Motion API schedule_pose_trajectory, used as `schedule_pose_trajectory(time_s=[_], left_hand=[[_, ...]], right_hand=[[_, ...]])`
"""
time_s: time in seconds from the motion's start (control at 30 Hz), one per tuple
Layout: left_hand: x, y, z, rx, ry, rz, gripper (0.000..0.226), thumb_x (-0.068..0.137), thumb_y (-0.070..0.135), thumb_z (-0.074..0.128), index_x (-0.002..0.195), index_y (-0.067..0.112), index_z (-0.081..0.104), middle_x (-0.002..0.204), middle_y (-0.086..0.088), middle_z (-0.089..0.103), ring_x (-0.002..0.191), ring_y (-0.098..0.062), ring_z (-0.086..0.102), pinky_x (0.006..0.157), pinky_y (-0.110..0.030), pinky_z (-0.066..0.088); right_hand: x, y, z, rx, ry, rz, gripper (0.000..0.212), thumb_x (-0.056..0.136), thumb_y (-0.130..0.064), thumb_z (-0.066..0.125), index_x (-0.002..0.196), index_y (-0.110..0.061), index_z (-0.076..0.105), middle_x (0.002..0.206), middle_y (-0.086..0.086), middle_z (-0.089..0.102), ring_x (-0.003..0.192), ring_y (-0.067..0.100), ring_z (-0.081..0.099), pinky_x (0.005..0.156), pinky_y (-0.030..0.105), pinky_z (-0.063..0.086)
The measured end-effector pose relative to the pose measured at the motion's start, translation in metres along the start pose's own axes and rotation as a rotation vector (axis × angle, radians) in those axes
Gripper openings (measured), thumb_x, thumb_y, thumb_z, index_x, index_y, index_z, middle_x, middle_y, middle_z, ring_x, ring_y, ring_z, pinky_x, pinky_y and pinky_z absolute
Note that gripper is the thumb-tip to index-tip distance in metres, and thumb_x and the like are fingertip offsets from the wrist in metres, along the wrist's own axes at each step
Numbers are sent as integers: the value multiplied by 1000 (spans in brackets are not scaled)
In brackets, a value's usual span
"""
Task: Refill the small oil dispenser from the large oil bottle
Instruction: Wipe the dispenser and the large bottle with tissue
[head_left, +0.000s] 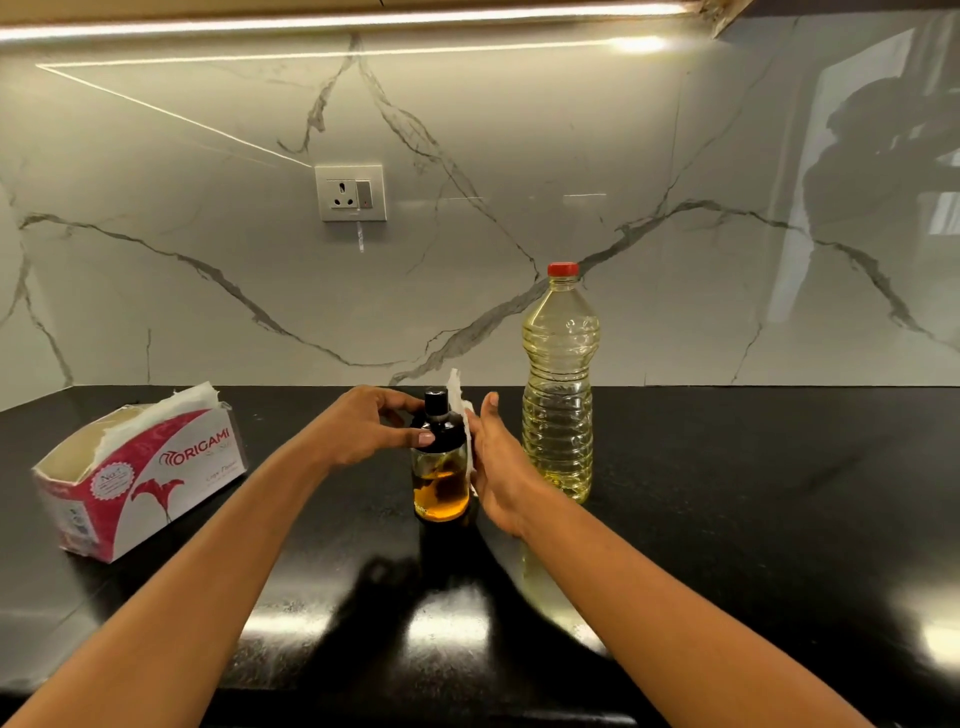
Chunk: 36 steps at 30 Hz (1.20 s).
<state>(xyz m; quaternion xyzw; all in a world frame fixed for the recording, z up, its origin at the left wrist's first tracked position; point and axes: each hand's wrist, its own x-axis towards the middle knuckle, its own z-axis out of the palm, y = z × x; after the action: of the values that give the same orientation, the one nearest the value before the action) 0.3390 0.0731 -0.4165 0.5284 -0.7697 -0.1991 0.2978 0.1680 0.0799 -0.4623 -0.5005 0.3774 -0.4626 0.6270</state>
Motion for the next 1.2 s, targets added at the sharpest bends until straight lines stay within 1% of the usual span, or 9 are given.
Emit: schedule_pose_trajectory(time_s=[0.1, 0.27, 0.5, 0.57, 0.7, 0.87, 0.97, 1.1, 1.2], left_hand=[[-1, -1, -3, -19, -27, 21, 45, 59, 56, 78, 98, 44, 60, 110, 7, 65, 103, -14, 59, 94, -34, 45], [2, -3, -5, -36, -97, 44, 33, 80, 26, 71, 104, 41, 56, 101, 19, 60, 99, -4, 57, 87, -22, 38], [2, -7, -9, -138, -129, 35, 71, 56, 59, 80, 119, 41, 55, 111, 24, 67, 110, 6, 58, 102, -30, 43], [-2, -8, -3, -79, -26, -12, 71, 64, 49, 76, 130, 33, 53, 117, 14, 65, 113, -3, 58, 106, -40, 42], [-11, 3, 21, 98, 249, -70, 56, 69, 56, 73, 115, 25, 67, 98, 10, 69, 88, -3, 62, 72, -19, 47], [-7, 16, 29, 208, 381, -120, 52, 68, 58, 74, 106, 22, 73, 97, 2, 72, 88, -12, 65, 76, -30, 53], [-4, 15, 22, 138, 298, -137, 52, 68, 53, 77, 110, 22, 71, 102, 3, 72, 92, -11, 63, 79, -29, 51], [-1, 6, 6, 71, 99, -149, 53, 71, 46, 76, 117, 21, 68, 103, 3, 70, 97, -14, 62, 92, -36, 48], [2, 6, -3, 36, -24, -122, 50, 74, 39, 76, 119, 19, 67, 99, 4, 71, 100, -16, 62, 99, -40, 44]], right_hand=[[-2, -1, 2, -11, 7, 20, 70, 88, -68, 14, 133, -28, 49, 135, 3, 55, 124, 18, 49, 111, 40, 31], [-20, 9, -3, -8, 26, 22, 71, 89, -67, 19, 143, -24, 36, 144, -3, 44, 133, 14, 39, 111, 32, 25], [-2, 2, -1, 2, 99, 37, 64, 94, -60, 16, 125, -24, 59, 126, 3, 60, 116, 17, 54, 100, 34, 41], [-10, 10, -4, 9, 112, 44, 63, 92, -63, 21, 127, -25, 56, 130, 0, 58, 120, 17, 51, 108, 37, 35], [-17, 20, -2, 29, 135, 64, 62, 90, -64, 33, 132, -22, 51, 132, -1, 55, 122, 16, 50, 111, 36, 31], [-2, 0, 8, 9, 121, -2, 60, 92, -64, 23, 114, -26, 64, 117, 6, 65, 107, 18, 59, 99, 36, 43], [-2, -4, 4, 31, 113, -5, 61, 96, -58, 18, 122, -25, 61, 110, 5, 67, 98, 15, 62, 85, 30, 48], [-16, 13, -2, 29, 81, 15, 76, 81, -73, 27, 135, -25, 50, 139, -1, 51, 128, 17, 46, 108, 34, 33], [-17, 8, -8, 46, 48, -2, 69, 92, -63, 19, 140, -19, 43, 142, -1, 46, 132, 16, 41, 104, 28, 32]])
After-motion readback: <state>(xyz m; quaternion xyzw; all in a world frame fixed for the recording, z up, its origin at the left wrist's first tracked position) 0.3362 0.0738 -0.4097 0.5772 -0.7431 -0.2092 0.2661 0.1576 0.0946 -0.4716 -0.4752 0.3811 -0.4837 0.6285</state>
